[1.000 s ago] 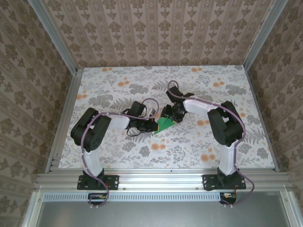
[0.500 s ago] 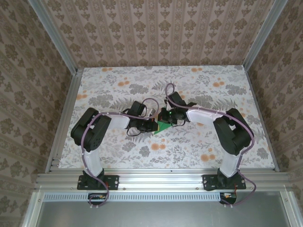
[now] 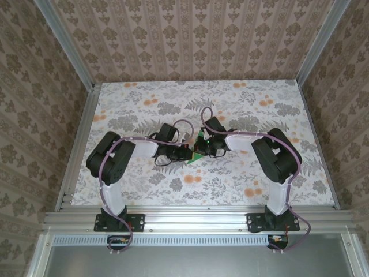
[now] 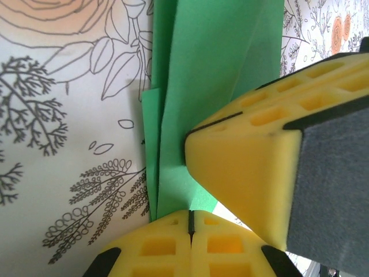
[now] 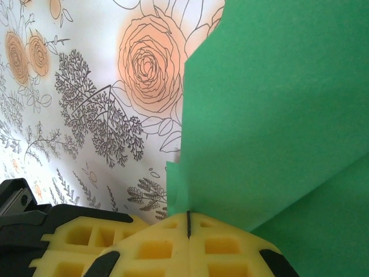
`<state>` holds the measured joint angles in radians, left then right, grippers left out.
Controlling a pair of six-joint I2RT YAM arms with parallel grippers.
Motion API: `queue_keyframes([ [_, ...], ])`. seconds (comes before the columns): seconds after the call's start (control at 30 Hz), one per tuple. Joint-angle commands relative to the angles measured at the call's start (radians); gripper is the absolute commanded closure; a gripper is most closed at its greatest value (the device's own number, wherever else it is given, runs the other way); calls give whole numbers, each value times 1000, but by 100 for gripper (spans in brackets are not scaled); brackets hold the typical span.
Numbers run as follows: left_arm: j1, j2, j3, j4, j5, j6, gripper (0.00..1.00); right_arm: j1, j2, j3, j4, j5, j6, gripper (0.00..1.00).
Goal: Fold a paper plane with a square sheet of paper (pick it up from the middle)
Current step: Fourth fold the wing at the center of the table.
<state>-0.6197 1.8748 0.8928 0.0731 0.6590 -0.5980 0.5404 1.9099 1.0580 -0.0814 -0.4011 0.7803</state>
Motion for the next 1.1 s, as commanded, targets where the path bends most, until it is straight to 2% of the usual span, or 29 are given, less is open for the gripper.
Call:
queue_keyframes([
  [0.0,8,61,-17,-121,-73,26,100,-2,51,-27,10,-44,-27,100],
  [0.37,8,57,-25,-171,-70,64,100,-107,116,-20,37,-12,-88,100],
  [0.73,8,57,-64,-219,-74,107,100,-201,164,57,48,-21,-94,100],
  [1.07,8,57,-83,-211,-70,107,100,-247,180,152,-31,4,-143,100],
])
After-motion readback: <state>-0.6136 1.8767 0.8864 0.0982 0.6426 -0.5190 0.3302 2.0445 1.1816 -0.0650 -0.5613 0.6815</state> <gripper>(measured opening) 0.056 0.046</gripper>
